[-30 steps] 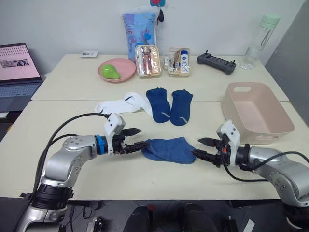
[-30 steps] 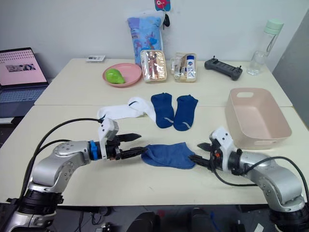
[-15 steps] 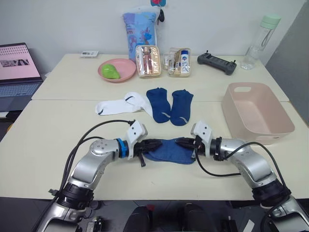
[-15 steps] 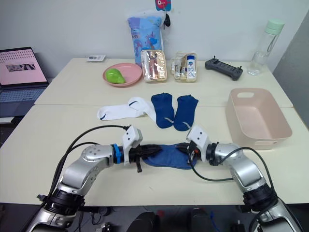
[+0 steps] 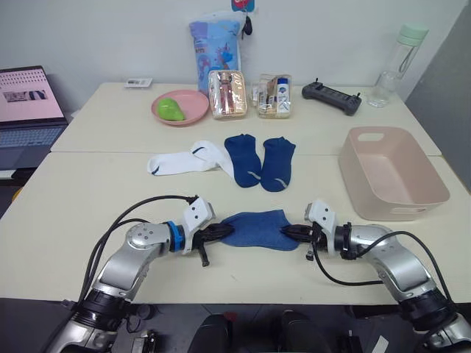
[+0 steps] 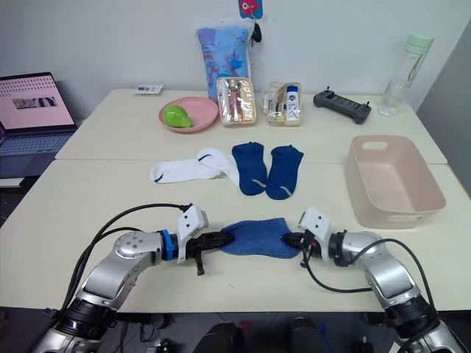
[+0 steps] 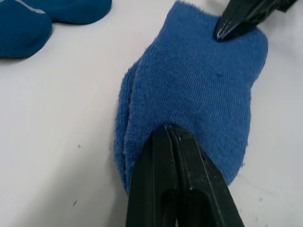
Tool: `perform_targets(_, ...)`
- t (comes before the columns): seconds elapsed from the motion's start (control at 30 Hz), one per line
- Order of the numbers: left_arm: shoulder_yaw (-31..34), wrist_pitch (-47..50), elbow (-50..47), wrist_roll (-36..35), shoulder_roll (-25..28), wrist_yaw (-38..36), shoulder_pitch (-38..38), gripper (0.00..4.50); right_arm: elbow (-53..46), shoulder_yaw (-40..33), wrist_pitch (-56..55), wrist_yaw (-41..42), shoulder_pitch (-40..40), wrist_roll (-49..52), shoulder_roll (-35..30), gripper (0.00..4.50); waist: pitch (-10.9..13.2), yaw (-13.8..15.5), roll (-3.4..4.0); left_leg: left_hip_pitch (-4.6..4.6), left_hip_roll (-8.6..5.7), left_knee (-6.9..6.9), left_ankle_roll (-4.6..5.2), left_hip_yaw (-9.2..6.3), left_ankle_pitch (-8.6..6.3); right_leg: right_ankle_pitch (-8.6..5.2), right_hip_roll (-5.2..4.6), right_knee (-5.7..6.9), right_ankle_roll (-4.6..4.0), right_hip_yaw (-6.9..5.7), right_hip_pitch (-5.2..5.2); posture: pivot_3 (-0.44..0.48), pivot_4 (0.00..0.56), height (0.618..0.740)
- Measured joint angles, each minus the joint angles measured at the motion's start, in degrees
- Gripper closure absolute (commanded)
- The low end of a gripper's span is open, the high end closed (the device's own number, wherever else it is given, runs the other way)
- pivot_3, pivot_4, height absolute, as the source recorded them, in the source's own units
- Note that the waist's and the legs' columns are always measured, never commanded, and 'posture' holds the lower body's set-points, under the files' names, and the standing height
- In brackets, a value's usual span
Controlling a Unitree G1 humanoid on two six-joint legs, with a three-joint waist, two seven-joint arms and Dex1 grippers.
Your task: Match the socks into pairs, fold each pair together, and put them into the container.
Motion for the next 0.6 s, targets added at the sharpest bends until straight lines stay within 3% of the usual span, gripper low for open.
perform_targets(0.1,1.36,0.91,-2.35,-1.1,0.09,0.08,0.16,4.5,-4.38,-4.92,6.3,-0.57,0.55,6.01,-0.44,3.22,0.02,0.0,-0.01,-0.02,0.01,0.0,0.0,-0.03,0.0,0.0,0.0,0.0,0.0,-0.01,-0.01,0.0,0.15,0.74)
perform_targets(0.2,3.33,1.64,-4.87,-2.74,0.3,0.17,0.4,3.9,-7.46,-8.69,10.64,-1.68,0.63,8.81,-1.97,2.12,0.01,0.02,-0.01,-0.02,0.01,0.0,0.0,-0.03,0.0,0.0,0.0,-0.03,0.0,-0.02,0.0,0.0,0.15,0.74)
perform_targets(0.3,6.01,4.68,-10.1,-5.87,1.14,0.75,2.21,2.9,-7.73,-8.51,12.47,-5.34,1.41,6.21,-3.4,1.0,0.02,-0.01,-0.01,-0.03,0.01,-0.02,0.0,-0.03,0.0,0.0,0.0,-0.04,0.0,-0.01,-0.01,0.0,0.15,0.74)
perform_targets(0.43,6.85,5.15,-13.4,-5.67,2.28,2.89,3.5,1.62,-5.48,-5.34,12.51,-7.32,1.66,2.47,-3.3,0.98,0.02,0.0,-0.01,-0.01,0.01,-0.02,0.0,0.0,0.0,0.0,0.0,-0.04,0.0,0.01,-0.01,0.0,0.15,0.74)
perform_targets(0.5,6.84,6.02,-13.74,-5.83,1.96,3.93,3.6,1.62,-5.28,-4.08,12.72,-7.44,1.52,1.8,-2.08,0.98,0.02,-0.01,-0.01,-0.02,0.01,-0.02,0.0,0.0,0.0,0.0,0.0,-0.04,0.0,0.0,-0.01,0.0,0.15,0.74)
perform_targets(0.6,6.83,6.29,-13.88,-5.97,0.96,5.35,3.74,1.58,-5.98,-0.87,13.78,-7.01,1.47,1.74,-0.92,1.9,0.02,0.0,-0.01,-0.02,0.01,-0.02,0.0,-0.01,0.0,0.0,0.0,-0.04,0.0,-0.01,-0.01,0.0,0.15,0.74)
